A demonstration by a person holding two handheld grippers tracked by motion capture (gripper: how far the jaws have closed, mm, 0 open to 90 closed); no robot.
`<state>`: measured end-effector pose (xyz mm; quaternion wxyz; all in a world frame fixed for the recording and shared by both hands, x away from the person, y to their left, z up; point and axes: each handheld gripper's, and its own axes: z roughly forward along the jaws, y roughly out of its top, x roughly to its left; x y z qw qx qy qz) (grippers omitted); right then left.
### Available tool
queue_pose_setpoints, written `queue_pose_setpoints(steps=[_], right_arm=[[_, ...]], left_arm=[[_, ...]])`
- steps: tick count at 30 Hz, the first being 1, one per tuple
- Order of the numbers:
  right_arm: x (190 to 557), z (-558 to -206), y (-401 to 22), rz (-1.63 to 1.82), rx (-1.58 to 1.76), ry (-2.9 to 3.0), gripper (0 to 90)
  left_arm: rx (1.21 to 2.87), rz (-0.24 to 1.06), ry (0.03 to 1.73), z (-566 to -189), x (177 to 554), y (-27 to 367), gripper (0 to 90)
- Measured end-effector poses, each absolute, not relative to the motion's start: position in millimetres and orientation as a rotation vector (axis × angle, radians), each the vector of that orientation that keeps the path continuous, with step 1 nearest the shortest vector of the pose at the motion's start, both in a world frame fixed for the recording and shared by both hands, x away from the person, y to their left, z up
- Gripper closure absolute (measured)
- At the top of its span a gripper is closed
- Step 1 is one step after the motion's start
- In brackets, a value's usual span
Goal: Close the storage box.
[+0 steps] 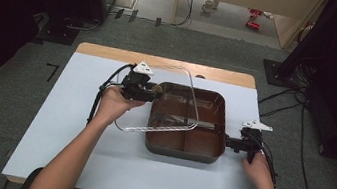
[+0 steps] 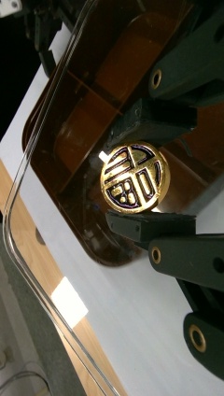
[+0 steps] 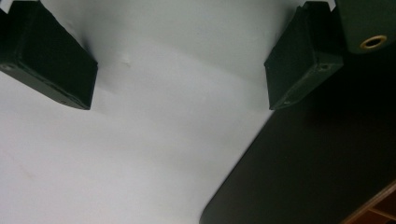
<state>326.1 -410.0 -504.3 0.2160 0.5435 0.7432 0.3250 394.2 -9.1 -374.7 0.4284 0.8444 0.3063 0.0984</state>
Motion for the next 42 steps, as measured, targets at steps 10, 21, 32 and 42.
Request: queue_pose_setpoints(steps=[10,21,32,42], right_arm=[[326,-504,-410,0.902,1.507,2.059,8.7],[326,-504,-410,0.901,1.504,2.061,8.7],[326,-504,-410,0.901,1.503,2.061,8.7],[326,-504,-410,0.902,1.501,2.062,8.7]], left_arm=[[2.141,0.207,0.704,-385,388,-44,59.4],[2.194,0.191,0.633,-402,382,-77,59.4],[2.228,0.179,0.565,-421,377,-102,59.3],[2.218,0.166,0.538,-426,384,-107,59.4]])
